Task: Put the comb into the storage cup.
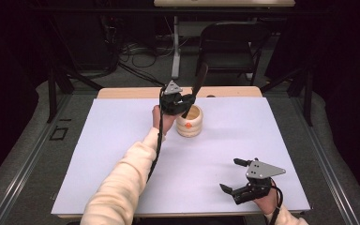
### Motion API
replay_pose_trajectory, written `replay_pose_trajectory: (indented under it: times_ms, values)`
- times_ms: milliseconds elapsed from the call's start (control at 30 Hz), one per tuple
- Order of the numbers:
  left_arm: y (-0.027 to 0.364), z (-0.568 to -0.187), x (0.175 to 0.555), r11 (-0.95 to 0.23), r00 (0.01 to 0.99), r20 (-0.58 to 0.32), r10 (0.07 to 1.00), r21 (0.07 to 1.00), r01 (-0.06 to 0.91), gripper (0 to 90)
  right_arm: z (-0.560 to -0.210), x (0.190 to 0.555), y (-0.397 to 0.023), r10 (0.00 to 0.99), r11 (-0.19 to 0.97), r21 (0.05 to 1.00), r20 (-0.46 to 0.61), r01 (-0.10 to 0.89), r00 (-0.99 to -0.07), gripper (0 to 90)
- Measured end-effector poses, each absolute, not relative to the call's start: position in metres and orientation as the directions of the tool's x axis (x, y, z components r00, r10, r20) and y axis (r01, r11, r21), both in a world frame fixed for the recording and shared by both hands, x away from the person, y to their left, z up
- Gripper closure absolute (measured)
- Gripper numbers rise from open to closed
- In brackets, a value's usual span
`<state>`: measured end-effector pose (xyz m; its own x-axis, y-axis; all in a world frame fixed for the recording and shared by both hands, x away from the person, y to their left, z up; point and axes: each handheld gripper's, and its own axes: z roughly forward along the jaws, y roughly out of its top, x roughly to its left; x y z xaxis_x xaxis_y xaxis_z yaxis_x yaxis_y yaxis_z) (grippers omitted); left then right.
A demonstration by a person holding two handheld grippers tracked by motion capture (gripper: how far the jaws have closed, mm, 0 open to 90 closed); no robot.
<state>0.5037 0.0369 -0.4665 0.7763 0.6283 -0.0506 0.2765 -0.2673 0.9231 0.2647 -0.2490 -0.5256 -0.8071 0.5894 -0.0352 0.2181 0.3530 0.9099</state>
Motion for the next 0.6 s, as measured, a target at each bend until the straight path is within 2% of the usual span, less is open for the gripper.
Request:
replay_pose_trajectory:
  times_ms: [600]
  values:
    - [0.0367,-0.4703,0.5046,-0.301,0.783,-0.04,0.62,0.91,0.285,72.2,-0.5256,0.2648,-0.2491,0.591,0.353,0.909,-0.032,0.223,-0.806,0.1]
